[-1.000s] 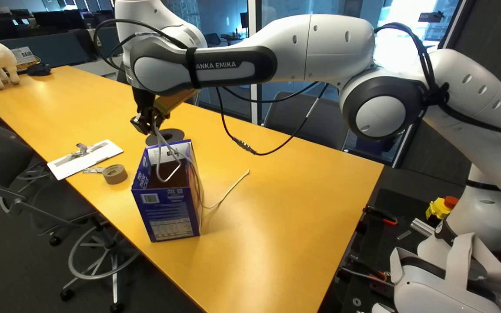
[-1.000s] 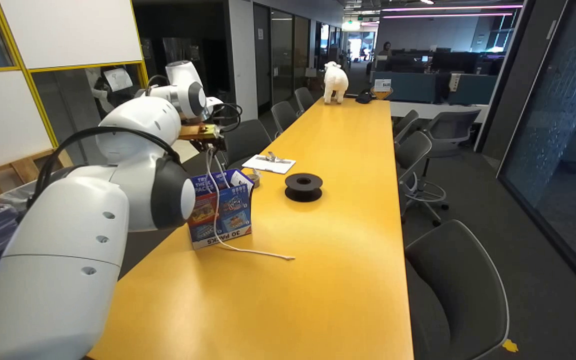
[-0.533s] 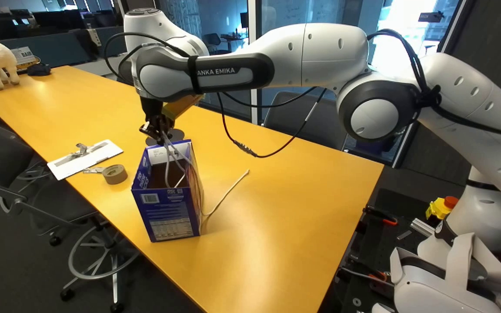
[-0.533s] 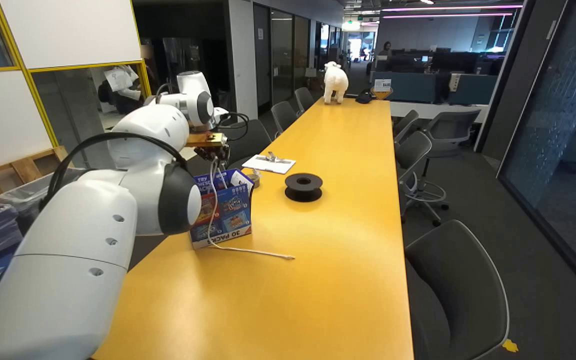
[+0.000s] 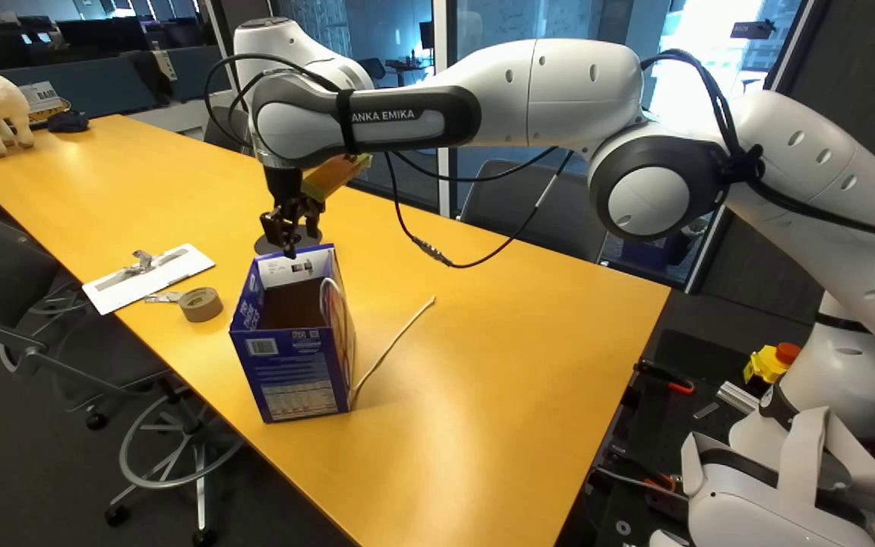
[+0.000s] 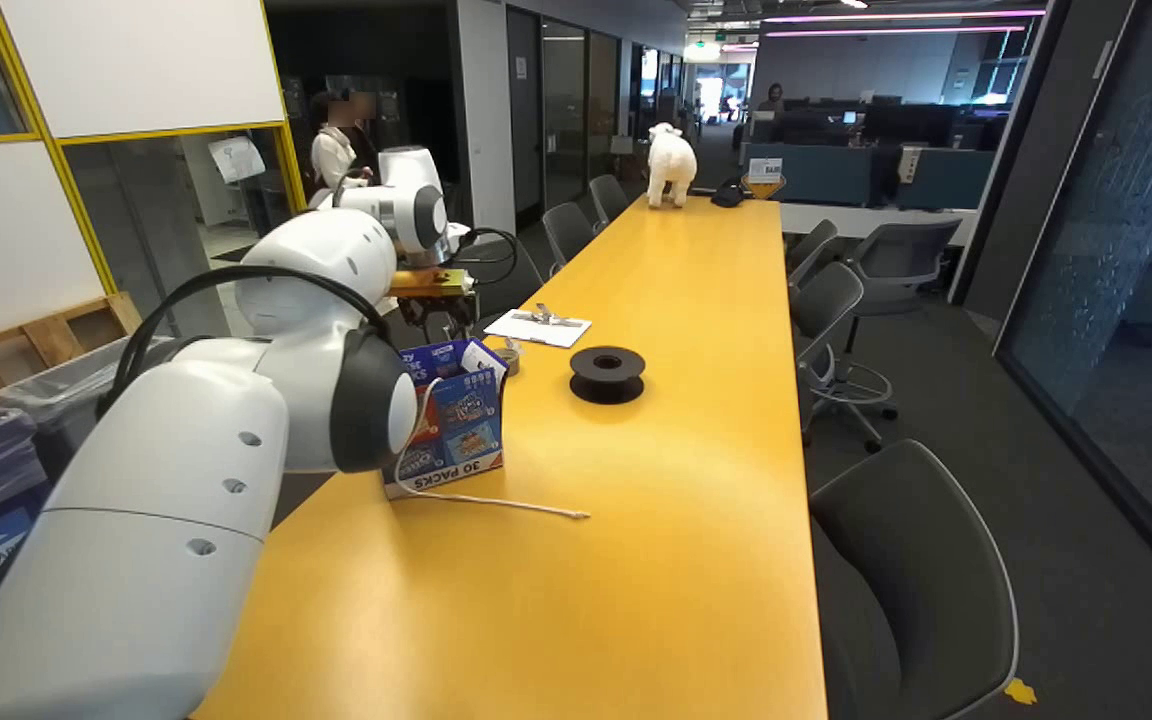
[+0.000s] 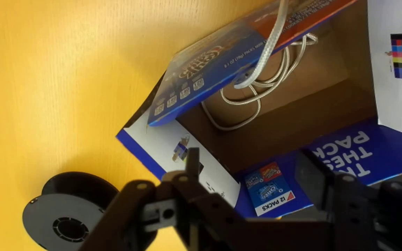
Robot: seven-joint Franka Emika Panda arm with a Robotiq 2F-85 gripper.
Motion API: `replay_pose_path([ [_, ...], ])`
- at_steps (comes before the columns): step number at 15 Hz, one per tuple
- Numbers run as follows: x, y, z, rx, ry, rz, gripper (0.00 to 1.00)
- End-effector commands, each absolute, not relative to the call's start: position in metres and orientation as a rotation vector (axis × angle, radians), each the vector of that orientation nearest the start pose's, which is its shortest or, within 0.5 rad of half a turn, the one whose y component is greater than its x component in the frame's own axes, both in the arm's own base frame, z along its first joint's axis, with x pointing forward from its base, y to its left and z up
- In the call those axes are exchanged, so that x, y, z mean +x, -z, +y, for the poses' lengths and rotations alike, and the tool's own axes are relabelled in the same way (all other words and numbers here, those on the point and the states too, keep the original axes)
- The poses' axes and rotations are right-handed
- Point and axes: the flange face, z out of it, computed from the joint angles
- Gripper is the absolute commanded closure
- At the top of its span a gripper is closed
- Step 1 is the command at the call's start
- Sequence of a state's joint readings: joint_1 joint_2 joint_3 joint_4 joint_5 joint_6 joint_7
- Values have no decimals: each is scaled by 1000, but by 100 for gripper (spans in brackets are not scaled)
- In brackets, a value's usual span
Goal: Put the strings inside the blue box.
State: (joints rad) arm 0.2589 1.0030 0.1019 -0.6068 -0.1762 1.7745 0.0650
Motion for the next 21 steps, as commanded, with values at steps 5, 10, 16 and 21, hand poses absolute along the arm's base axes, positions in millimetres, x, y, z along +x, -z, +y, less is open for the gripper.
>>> replay_pose_path([
  [5, 774, -366, 192, -3122, 69, -272, 0],
  [10, 770, -320, 177, -3096, -144, -129, 0],
  [16, 767, -297, 167, -3073, -257, -28, 0],
  [21, 769, -302, 162, -3083, -225, -18, 34],
])
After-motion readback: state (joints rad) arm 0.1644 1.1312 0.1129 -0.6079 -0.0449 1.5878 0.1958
